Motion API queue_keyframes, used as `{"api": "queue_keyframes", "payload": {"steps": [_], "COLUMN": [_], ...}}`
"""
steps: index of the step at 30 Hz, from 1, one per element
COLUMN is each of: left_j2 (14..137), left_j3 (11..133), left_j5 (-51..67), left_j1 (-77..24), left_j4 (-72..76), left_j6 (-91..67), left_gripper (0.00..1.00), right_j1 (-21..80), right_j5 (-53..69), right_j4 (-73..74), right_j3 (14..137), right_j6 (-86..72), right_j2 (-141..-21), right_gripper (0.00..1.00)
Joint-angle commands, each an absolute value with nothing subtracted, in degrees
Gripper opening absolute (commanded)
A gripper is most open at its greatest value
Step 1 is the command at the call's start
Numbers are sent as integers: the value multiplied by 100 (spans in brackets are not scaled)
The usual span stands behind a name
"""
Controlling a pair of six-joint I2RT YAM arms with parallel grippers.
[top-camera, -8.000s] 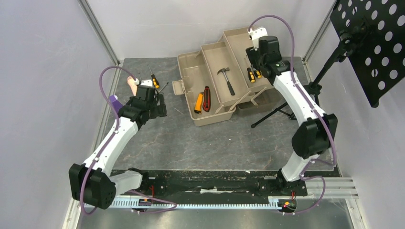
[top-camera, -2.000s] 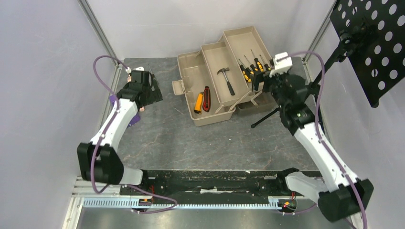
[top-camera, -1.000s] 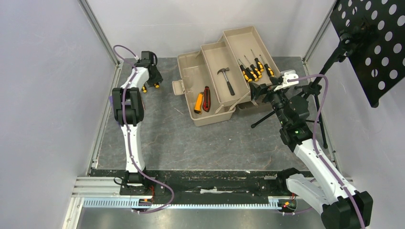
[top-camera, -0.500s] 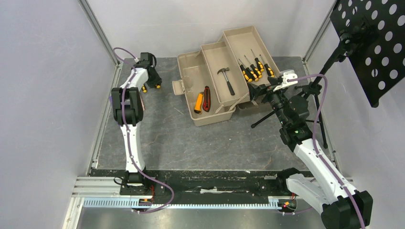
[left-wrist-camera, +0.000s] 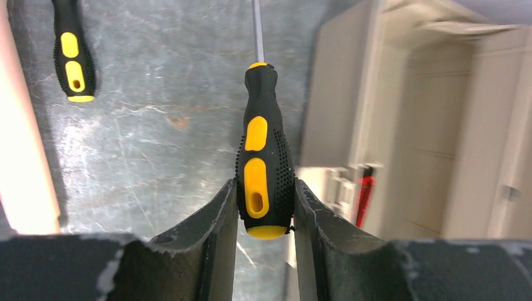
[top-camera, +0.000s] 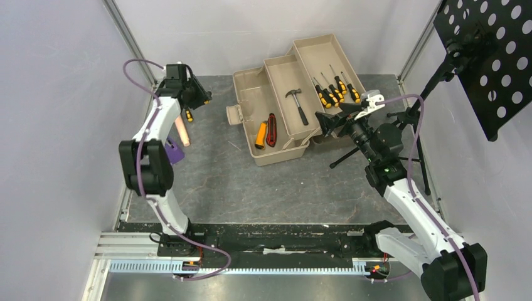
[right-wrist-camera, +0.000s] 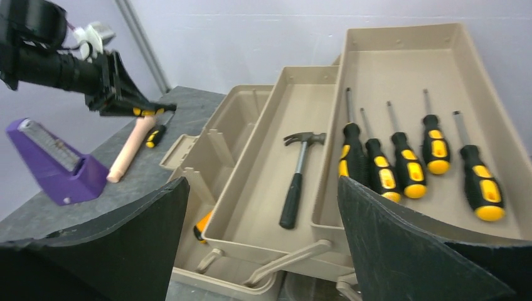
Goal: Pack the tool kit
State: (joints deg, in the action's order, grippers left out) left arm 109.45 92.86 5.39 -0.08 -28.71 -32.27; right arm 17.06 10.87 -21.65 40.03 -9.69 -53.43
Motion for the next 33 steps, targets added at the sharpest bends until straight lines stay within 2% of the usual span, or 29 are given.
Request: {"api": "queue_keyframes", "payload": {"steps": [1,9,15,23,33], "left_j2": [9622,7854,6702,5572,4510], "left_j3": [8639,7295,6480,5348,4369], "left_j5": [1009,1347,2019,2854,2884], "left_j1": [-9,-9,-9,-89,-754], "left_j4": [-1996,-1539,-989,-157,650], "left_j6": [-3780,-4160,-4538,-5397,-6332], "left_gripper": [2,2,2,2,2], "right_j1": [1699,1803,2264,3319,3931], "right_j5": [1751,2360,2457,2203,1820], "right_j4": [-2492,-2967,-3586,-4705,-5648], "right_j3": [4217,4210,4234,4659,5339], "right_j6": [-1416,-2263,-3156,-4423,-5777], "right_j2": [-5537,-5784,-6184,-7310,-8622], "right_gripper": [89,87,87,86,85]}}
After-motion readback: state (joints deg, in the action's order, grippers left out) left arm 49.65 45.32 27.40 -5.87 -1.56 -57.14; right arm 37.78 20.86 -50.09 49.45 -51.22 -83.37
